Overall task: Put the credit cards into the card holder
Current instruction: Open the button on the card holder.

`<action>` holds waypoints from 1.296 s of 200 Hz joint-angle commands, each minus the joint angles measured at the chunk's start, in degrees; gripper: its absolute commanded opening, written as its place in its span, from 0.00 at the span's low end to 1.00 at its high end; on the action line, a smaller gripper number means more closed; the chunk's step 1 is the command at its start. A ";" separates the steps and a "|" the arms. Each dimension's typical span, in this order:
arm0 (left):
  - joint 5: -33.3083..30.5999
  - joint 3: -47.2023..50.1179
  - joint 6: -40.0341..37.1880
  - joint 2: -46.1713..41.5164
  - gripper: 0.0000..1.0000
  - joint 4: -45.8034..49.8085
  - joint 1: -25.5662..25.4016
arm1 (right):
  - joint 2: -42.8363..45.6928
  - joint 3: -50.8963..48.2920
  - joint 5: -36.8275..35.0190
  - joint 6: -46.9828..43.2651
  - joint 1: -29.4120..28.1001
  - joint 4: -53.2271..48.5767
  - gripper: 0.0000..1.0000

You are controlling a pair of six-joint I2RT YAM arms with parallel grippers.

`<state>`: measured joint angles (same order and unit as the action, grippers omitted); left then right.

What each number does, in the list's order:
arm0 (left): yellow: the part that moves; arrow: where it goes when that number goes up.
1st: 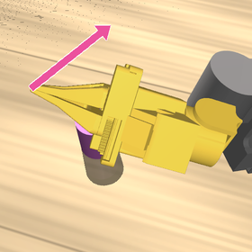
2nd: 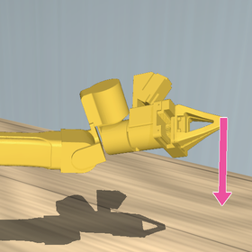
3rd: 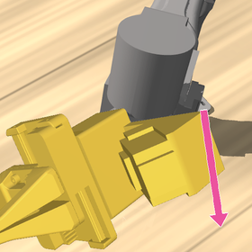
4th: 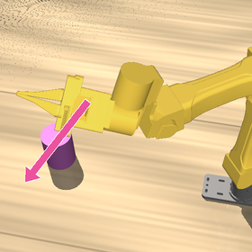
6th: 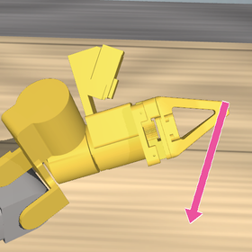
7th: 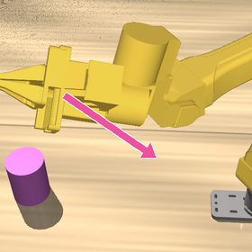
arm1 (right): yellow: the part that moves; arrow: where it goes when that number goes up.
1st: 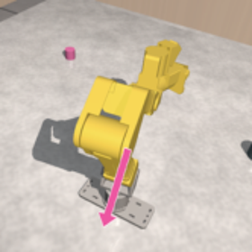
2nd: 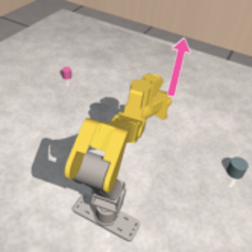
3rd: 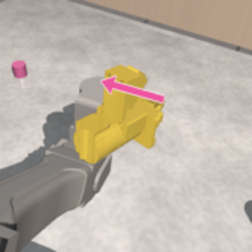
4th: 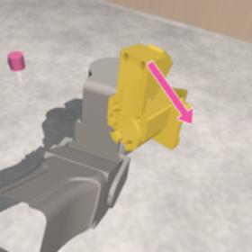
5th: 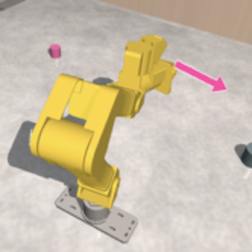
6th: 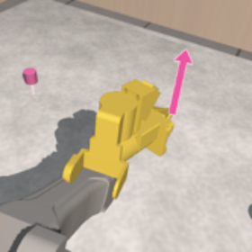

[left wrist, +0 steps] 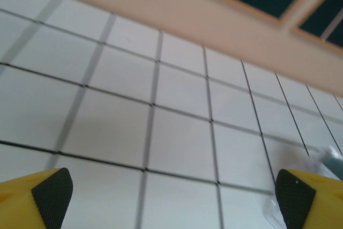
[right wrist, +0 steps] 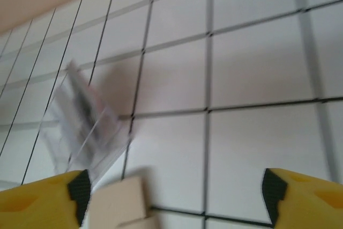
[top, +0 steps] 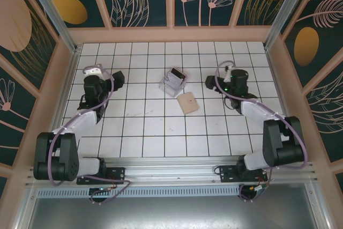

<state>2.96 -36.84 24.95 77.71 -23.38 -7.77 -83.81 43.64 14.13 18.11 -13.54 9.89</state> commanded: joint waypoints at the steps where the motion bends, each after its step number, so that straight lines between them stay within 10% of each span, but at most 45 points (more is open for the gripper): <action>1: 2.68 -4.96 1.27 3.12 0.99 7.53 -6.96 | -2.07 1.79 4.35 -0.60 -2.64 -10.75 0.77; 66: 0.82 -11.50 2.86 11.83 0.97 11.78 -21.26 | -8.53 8.94 -9.92 -6.94 -15.67 -23.95 0.66; 148: 0.99 -11.79 6.34 13.93 0.97 6.96 -22.31 | -17.99 17.38 -16.03 -10.53 -19.10 -26.06 0.45; 259: 1.95 -11.65 6.77 15.62 0.97 5.94 -22.44 | -19.12 20.11 -15.27 -10.23 -21.85 -27.58 0.53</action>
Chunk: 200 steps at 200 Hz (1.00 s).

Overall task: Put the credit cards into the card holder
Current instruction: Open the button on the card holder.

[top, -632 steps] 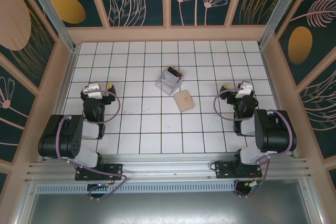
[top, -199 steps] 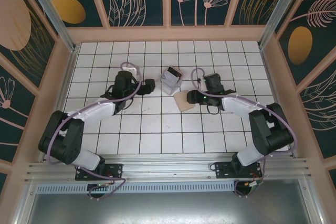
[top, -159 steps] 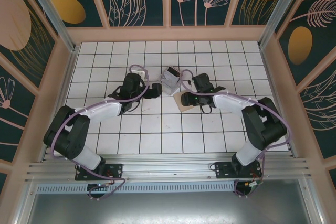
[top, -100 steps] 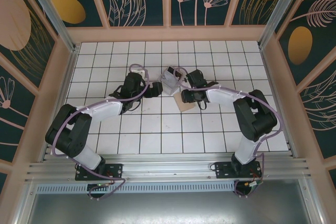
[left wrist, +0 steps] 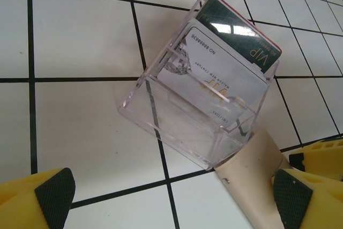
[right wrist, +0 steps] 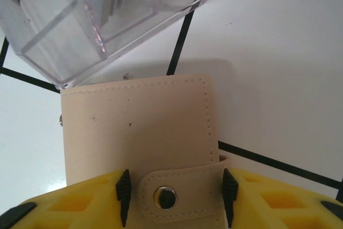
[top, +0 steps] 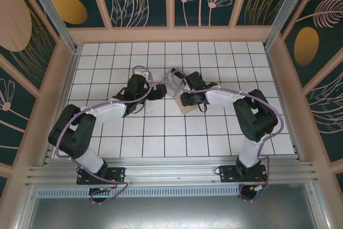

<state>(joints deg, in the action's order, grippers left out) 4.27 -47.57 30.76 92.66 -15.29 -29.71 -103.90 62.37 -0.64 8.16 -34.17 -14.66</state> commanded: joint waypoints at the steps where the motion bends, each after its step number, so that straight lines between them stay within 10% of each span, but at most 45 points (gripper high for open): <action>1: 0.65 -0.89 0.96 0.68 0.97 -2.13 -0.51 | 1.06 1.41 -0.50 -0.27 -1.28 -3.03 0.53; 59: 0.96 -1.21 0.88 1.04 0.97 -2.12 -0.55 | -1.27 1.05 -1.18 -0.29 -1.64 -3.36 0.49; 143: 2.47 0.79 2.00 0.42 0.92 -2.39 -2.10 | 0.98 -0.51 -0.45 1.16 -1.62 -2.92 0.12; 200: 3.04 3.60 4.99 -0.07 0.87 -3.99 -5.67 | 4.82 -1.81 14.16 6.17 1.18 -2.06 0.07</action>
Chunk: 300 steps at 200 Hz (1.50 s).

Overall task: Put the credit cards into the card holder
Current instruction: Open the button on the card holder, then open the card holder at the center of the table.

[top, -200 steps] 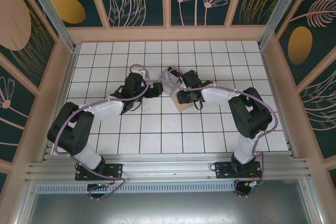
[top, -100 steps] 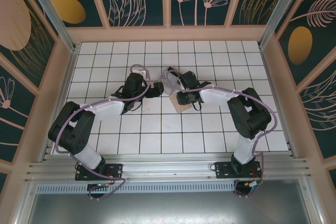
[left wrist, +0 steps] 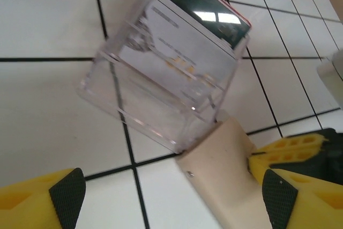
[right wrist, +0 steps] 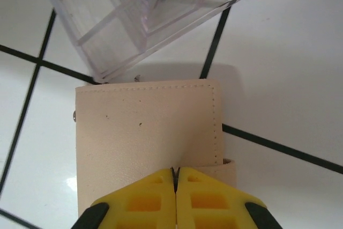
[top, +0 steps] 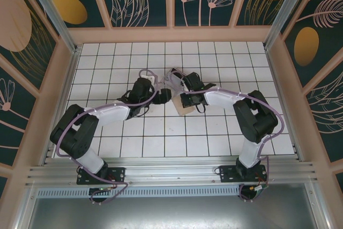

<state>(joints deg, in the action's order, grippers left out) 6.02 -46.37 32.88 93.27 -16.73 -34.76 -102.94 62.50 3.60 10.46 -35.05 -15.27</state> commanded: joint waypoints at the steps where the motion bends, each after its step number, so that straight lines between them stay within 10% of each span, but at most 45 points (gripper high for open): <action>1: 1.28 2.54 2.92 -0.70 0.87 -2.66 -0.59 | 4.05 -2.07 10.45 4.09 2.21 -1.31 0.07; 74: 3.19 4.96 4.50 -3.00 0.87 -5.45 -0.68 | 14.64 -9.03 28.82 13.95 6.86 6.70 0.07; 300: 12.86 -3.74 -1.07 11.32 0.71 -2.32 -3.37 | 15.31 -9.08 30.46 15.21 7.18 8.85 0.07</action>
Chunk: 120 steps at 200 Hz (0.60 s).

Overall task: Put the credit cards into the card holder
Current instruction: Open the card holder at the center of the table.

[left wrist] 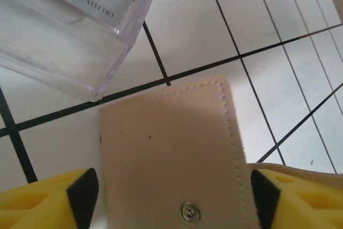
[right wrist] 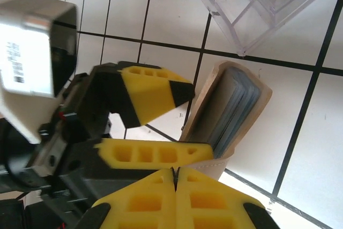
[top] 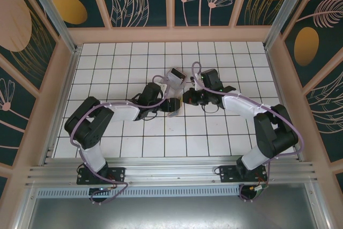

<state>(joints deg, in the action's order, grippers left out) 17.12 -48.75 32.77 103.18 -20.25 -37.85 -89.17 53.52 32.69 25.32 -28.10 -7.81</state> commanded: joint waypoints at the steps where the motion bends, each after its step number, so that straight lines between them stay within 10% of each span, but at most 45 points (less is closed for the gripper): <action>1: 1.68 -1.35 -0.96 1.42 0.71 1.23 -0.29 | 1.58 -0.09 1.35 0.34 0.23 1.40 0.07; 120: -2.52 1.15 -0.92 -3.80 0.20 3.25 -0.28 | 4.85 -8.03 -0.88 0.57 6.94 1.98 0.07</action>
<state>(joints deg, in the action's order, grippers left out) 15.99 -49.19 31.79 101.06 -19.81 -37.93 -86.94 47.86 32.82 25.89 -23.29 -6.39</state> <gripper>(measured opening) 0.222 0.072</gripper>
